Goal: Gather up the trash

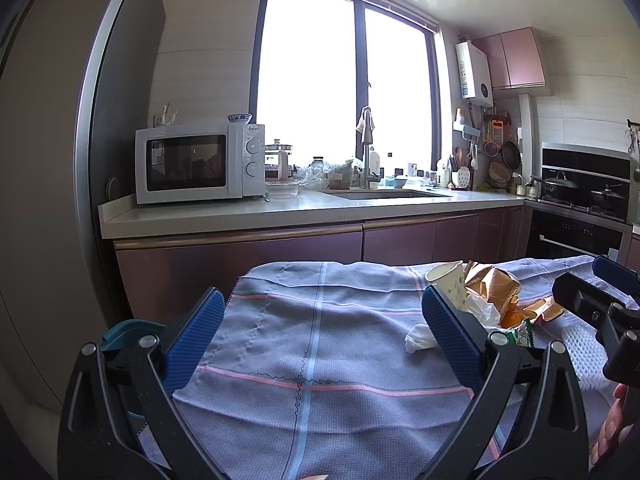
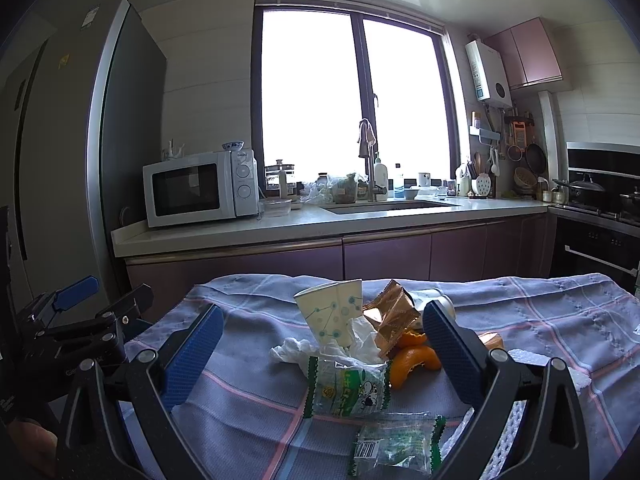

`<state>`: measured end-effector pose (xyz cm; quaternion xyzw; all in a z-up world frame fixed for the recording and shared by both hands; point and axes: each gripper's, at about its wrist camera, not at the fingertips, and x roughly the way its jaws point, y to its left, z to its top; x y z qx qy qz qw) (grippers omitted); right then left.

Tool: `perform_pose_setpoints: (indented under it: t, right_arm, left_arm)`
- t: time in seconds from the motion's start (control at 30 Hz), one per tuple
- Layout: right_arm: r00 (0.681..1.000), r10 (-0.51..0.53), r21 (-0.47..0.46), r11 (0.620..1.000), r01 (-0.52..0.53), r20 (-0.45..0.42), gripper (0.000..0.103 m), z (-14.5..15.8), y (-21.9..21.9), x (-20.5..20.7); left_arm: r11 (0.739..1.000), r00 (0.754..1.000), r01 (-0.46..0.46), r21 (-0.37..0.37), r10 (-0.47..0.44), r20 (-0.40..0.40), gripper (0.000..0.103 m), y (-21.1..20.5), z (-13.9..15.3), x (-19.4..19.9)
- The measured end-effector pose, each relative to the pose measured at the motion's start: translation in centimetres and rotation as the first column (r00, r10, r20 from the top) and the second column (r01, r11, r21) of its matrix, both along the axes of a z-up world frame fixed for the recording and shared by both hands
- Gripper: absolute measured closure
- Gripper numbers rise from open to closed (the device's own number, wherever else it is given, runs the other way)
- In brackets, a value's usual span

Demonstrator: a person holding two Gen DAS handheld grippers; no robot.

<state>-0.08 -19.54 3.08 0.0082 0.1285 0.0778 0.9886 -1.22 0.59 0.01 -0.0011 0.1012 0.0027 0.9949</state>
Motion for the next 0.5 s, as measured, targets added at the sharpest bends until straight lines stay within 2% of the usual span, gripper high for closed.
perform_pose_setpoints:
  t: [0.5]
  right_arm:
    - [1.000,0.003,0.000,1.000,-0.003,0.012,0.007,0.05,-0.14,0.20]
  left_arm:
    - [1.000,1.000,0.011,-0.017,-0.011,0.005,0.006,0.26,-0.07,0.16]
